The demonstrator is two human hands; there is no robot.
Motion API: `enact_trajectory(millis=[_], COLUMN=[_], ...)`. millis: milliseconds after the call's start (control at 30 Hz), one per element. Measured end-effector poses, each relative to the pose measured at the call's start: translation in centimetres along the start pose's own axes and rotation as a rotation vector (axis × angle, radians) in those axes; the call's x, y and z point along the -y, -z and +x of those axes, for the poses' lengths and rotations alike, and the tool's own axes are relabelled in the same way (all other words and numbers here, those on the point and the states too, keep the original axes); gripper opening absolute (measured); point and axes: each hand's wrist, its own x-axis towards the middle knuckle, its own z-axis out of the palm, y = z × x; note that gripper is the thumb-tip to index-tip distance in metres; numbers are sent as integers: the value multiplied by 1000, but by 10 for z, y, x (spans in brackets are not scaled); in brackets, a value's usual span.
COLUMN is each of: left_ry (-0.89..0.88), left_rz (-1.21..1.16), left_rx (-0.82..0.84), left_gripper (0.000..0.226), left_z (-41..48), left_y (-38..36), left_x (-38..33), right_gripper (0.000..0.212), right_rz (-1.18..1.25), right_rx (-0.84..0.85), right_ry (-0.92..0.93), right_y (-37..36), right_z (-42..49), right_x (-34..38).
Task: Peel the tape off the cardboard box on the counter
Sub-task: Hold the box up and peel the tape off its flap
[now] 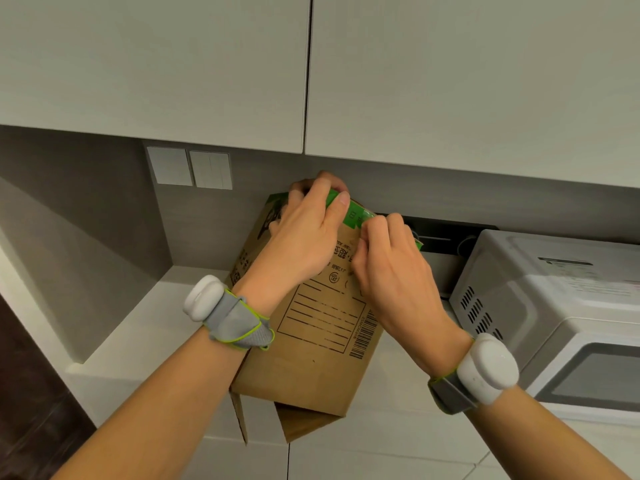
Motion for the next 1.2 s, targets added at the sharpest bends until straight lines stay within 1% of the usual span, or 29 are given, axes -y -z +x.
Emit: enact_trajectory(millis=[100,167,267,400,500,667,767,833,933,1000,1100,1200], left_ry=[0,5,10,9,4,-1,3,2,-9,-17,-17,-26], left_rz=[-1,-4,-6,-10,-7,8,8,18,15,-7,-8,-13], left_rx=[5,5,18,35,29,20,11,5,-31,-39,-22,-21], left_gripper=[28,32,36,28,29,23,25,23,13,12,11,11], left_z=[2,3,4,5,6,6,7,7,8,9,12,11], left_y=[0,1,1,1,3,4,6,6,7,9,9,8], left_x=[0,-1,-3,1,2,3,3,2,5,5,4,5], right_gripper=[13,18,18,13,12,10,7,7,6,14,33,35], right_rz=[125,217,238,320,286,194,121,141,277,318,299,302], right_rx=[14,44,54,64,53,-33,-59,-62,-6,57,92,59], right_ry=[23,43,42,18,29,25,-5,-44,15,59,21,-6], right_y=[6,9,12,16,14,4,0,1,7,14,17,15], right_z=[-3,-4,-5,-3,-2,1,8,13,13,10,10,12], right_x=[-5,-6,-10,-11,-8,-1,1,-2,-10,-12,-11,-9])
